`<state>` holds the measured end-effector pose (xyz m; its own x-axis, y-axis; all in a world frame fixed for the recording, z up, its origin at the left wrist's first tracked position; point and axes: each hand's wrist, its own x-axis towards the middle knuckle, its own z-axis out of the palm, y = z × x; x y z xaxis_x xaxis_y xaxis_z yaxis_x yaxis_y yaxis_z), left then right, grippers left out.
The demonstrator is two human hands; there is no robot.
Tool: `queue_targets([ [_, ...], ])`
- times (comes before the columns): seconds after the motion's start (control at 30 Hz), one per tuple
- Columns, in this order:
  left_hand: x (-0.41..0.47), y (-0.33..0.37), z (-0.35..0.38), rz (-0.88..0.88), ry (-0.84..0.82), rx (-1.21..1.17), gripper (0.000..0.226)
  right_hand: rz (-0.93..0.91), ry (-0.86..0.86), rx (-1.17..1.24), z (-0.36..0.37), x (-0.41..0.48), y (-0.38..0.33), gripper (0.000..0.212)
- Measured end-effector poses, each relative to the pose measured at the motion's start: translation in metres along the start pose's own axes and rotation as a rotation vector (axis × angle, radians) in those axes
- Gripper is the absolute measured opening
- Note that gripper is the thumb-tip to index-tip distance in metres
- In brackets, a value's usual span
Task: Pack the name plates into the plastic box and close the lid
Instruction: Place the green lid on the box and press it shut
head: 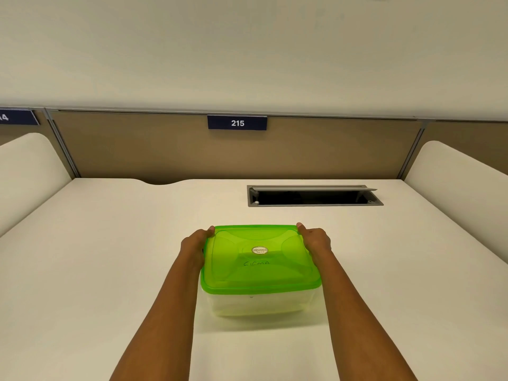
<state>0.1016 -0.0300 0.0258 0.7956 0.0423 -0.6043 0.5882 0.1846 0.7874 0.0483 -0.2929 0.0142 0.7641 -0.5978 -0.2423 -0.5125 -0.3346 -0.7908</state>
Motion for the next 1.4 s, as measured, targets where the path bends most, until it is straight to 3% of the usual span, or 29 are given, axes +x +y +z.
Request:
queue_targets([
  [0.33, -0.012, 0.004, 0.002, -0.02, -0.009, -0.037, 0.048, 0.031, -0.004, 0.052, 0.001, 0.004, 0.001, 0.046],
  [0.63, -0.016, 0.004, 0.005, 0.001, -0.042, -0.062, 0.044, 0.091, 0.025, 0.088, -0.002, 0.0, -0.004, 0.06],
  [0.9, -0.001, -0.006, -0.002, 0.201, 0.137, 0.148, 0.061, 0.074, -0.042, 0.049, -0.011, -0.01, -0.009, 0.069],
  [1.23, -0.053, -0.024, -0.007, 0.245, 0.324, 0.229, 0.014, 0.055, -0.112, 0.299, -0.025, -0.043, 0.018, 0.04],
  [1.3, -0.062, -0.033, -0.009, 0.23, 0.35, 0.24, 0.03, 0.067, -0.132, 0.342, -0.028, -0.054, 0.027, 0.038],
  [1.4, -0.079, -0.047, -0.012, 0.232, 0.341, 0.211, 0.034, 0.087, -0.155, 0.423, -0.034, -0.074, 0.037, 0.031],
])
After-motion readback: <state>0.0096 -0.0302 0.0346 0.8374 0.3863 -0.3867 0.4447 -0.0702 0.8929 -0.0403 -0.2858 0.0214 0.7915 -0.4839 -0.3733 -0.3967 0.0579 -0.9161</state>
